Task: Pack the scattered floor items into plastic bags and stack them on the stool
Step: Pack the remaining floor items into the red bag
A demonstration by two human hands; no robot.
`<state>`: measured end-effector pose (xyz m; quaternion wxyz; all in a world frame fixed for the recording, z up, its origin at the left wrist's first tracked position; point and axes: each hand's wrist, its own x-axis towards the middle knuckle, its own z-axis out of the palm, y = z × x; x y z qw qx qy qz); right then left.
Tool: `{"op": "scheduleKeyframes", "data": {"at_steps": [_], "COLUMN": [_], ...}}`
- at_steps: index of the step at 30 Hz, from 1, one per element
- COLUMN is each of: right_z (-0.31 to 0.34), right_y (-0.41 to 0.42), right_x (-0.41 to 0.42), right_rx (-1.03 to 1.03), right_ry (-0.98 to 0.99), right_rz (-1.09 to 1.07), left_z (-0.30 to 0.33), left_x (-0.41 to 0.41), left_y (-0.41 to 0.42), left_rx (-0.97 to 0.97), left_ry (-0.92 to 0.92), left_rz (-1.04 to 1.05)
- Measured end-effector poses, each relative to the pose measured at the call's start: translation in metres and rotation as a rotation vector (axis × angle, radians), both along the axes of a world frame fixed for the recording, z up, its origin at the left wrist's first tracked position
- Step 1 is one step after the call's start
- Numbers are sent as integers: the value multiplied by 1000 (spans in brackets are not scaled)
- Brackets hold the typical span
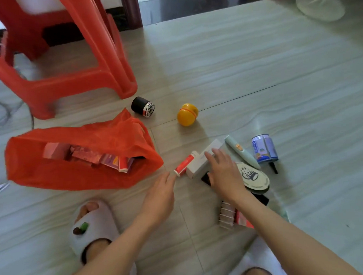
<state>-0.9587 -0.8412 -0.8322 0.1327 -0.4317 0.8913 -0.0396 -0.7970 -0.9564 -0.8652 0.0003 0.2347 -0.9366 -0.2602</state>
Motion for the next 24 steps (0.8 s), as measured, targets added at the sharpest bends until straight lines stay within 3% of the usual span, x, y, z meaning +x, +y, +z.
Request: {"op": "scheduleKeyframes", "data": {"at_steps": [3,7,11,16,20,24], "right_z": [-29,-56,-69,-51,-21,6], "right_y": [-17,-22,-20,-14,-6,-4], "right_x": [-27,-51,-57,-51,-25,12], "right_rx": [29,48,-37,-41,41,-6], "right_ry": [160,210,222,222,88,20], "right_rz": [169,243,251,222,143,123], "left_z": [-25,-54,-69,-56,-22,6], "left_x": [-26,-47,-58,-59,-33,16], "left_y": [-5,-2,-8,-24,-15,4], "left_rx": [17,-13,-8,144,452,888], "left_ry": [-102,-291,-143,-119,-96,-53], "left_rz": [15,-9,138,249,531,1013]}}
